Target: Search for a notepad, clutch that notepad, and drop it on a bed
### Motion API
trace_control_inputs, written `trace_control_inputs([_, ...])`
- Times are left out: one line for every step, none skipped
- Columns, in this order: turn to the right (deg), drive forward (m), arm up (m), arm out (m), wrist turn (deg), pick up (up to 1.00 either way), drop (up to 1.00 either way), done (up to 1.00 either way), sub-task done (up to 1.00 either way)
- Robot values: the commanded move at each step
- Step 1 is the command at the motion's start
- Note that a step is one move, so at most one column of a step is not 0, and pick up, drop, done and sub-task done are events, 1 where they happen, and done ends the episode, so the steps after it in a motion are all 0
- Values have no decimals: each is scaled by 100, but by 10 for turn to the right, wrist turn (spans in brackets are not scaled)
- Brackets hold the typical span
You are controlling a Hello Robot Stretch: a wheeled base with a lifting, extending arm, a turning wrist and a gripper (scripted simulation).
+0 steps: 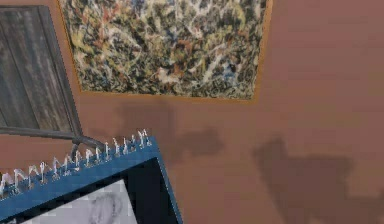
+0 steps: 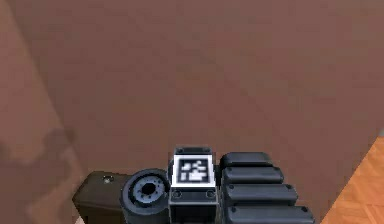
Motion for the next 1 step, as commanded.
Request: trace_control_inputs([-450, 0, 0, 0, 0, 0, 0, 0, 0])
